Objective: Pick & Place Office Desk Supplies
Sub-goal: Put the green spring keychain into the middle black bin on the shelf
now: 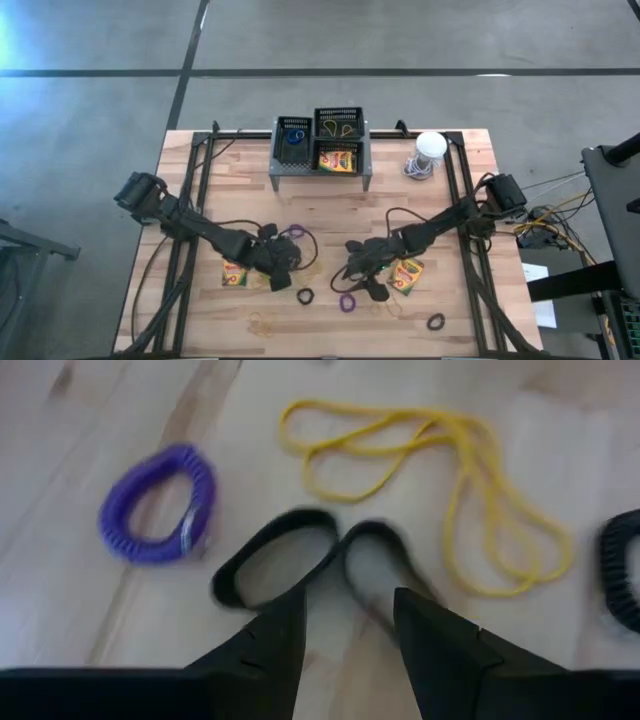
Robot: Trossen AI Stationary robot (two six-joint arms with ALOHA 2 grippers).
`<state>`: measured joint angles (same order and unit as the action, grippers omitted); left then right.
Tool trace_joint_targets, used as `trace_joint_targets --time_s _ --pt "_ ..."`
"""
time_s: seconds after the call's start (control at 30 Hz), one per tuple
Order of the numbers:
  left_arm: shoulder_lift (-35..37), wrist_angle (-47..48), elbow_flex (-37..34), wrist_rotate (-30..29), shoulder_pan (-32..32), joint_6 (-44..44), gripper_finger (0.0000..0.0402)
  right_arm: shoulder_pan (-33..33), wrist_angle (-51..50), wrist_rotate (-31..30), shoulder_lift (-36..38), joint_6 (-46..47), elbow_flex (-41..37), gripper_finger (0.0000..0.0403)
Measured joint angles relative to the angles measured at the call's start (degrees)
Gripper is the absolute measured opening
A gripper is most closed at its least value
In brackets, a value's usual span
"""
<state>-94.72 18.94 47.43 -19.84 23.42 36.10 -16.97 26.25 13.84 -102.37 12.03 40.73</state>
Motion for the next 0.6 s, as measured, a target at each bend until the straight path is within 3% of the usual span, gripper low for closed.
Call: trace_joint_targets --time_s 0.3,0.6 --pt "4.6 8.4 -1.1 6.6 0.0 5.1 0.0155 0.1 -0.4 -0.6 0.0 -0.3 -0.1 0.0192" --pt "6.1 6.9 -6.6 12.4 0.1 11.0 0.0146 0.2 -0.2 -3.8 0.0 -0.3 -0.1 0.0192"
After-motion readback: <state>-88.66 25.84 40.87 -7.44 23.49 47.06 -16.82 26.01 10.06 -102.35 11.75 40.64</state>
